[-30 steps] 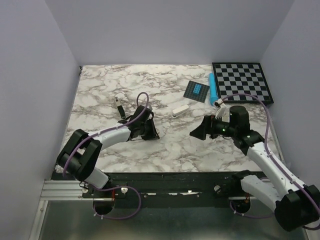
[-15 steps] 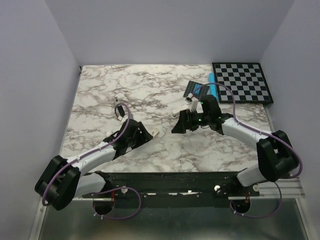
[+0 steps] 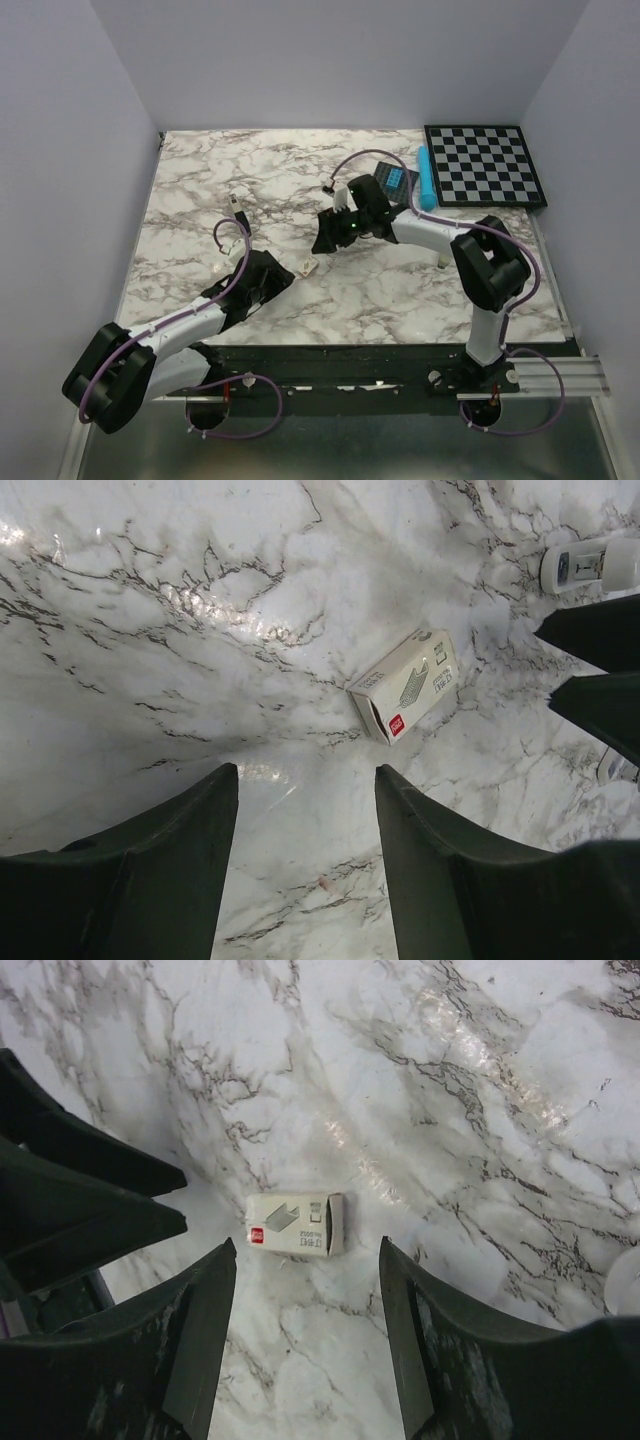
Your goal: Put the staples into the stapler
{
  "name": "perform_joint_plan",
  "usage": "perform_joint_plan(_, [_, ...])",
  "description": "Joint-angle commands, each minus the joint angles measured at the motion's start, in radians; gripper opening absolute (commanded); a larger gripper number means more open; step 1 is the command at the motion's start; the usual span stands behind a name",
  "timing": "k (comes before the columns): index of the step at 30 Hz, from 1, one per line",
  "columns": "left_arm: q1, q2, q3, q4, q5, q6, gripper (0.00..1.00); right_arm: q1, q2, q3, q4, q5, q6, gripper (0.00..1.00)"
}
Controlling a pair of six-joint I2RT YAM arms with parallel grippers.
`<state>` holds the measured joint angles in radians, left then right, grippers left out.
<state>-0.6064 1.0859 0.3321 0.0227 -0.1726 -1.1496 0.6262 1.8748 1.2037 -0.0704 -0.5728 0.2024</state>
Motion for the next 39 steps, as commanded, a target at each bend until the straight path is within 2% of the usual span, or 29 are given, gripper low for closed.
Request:
perform_joint_plan(1, [-0.003,-0.004,-0.01,0.037,-0.036,-0.015,0.63,0.021,0.081,0.075,-0.04,0.07,-0.037,0.66])
perform_joint_plan(14, [-0.003,0.032,-0.013,0.074,0.007,-0.009,0.6,0.055,0.195,0.128,-0.058,0.064,-0.032,0.54])
perform_joint_plan(27, [-0.004,0.138,0.015,0.131,0.05,-0.007,0.46,0.06,0.179,0.071,-0.016,0.016,0.002,0.43])
perform_joint_plan(34, [-0.003,0.19,0.024,0.161,0.067,-0.007,0.43,0.059,0.165,0.042,0.006,-0.005,0.019,0.37])
perform_joint_plan(39, [-0.003,0.221,0.027,0.181,0.088,-0.009,0.42,0.059,0.153,0.022,0.023,-0.013,0.031,0.27])
